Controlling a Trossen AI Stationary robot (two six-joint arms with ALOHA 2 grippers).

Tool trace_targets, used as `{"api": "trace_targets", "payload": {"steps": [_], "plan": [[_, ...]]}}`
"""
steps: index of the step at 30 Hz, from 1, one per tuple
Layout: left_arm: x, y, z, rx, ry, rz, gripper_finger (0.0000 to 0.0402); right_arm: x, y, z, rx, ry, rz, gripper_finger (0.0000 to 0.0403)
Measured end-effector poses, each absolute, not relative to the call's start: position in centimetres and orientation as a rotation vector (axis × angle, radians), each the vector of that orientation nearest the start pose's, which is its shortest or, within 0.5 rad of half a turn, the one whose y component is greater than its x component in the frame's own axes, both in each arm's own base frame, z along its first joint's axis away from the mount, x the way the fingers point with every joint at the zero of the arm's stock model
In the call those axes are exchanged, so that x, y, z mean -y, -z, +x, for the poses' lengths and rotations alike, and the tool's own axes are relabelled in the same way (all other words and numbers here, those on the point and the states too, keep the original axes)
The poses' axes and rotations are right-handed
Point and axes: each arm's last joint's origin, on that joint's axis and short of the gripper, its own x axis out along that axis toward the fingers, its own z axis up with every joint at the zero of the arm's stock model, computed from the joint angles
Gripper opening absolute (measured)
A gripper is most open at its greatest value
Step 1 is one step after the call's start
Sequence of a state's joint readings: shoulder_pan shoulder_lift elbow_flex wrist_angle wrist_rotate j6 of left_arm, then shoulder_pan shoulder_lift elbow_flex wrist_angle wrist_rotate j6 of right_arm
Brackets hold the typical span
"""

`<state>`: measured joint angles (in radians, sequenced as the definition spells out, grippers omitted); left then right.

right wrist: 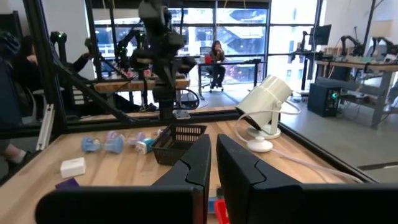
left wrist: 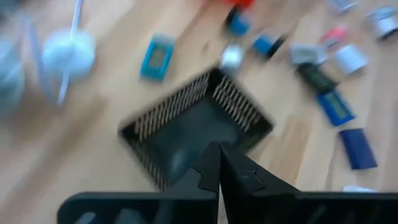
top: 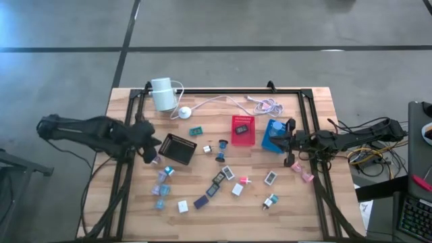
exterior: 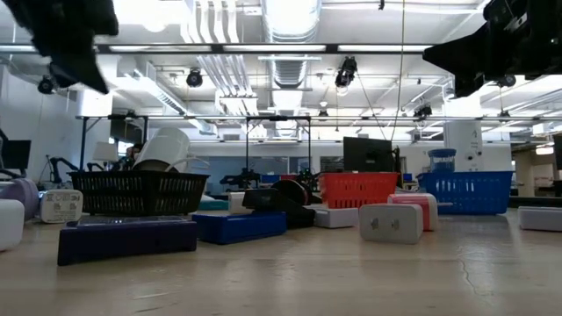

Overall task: Pick & Place Office items
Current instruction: Put the violet charger adaptor into the black bin

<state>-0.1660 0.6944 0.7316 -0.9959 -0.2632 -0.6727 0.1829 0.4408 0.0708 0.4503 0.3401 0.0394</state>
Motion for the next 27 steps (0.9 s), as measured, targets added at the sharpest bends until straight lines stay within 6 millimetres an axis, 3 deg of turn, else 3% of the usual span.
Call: {"api": "trace_targets", "payload": {"steps": [7, 13, 27], "plan": [[2.2, -22.3, 11.7, -1.074, -0.468, -0.495, 0.0045, -1.3, -19.1, 12.6, 0.084, 0.154, 0.074, 0.0022], [2.6, -20.7, 11.9, -1.16, -0.498, -0.53, 0.0094, -1.3, -19.2, 12.6, 0.087, 0.155, 0.066, 0.0022], [2.9, -18.8, 12.4, -1.258, -0.559, -0.631, 0.0333, -1.3, -19.2, 12.6, 0.092, 0.157, 0.047, 0.0022]]}}
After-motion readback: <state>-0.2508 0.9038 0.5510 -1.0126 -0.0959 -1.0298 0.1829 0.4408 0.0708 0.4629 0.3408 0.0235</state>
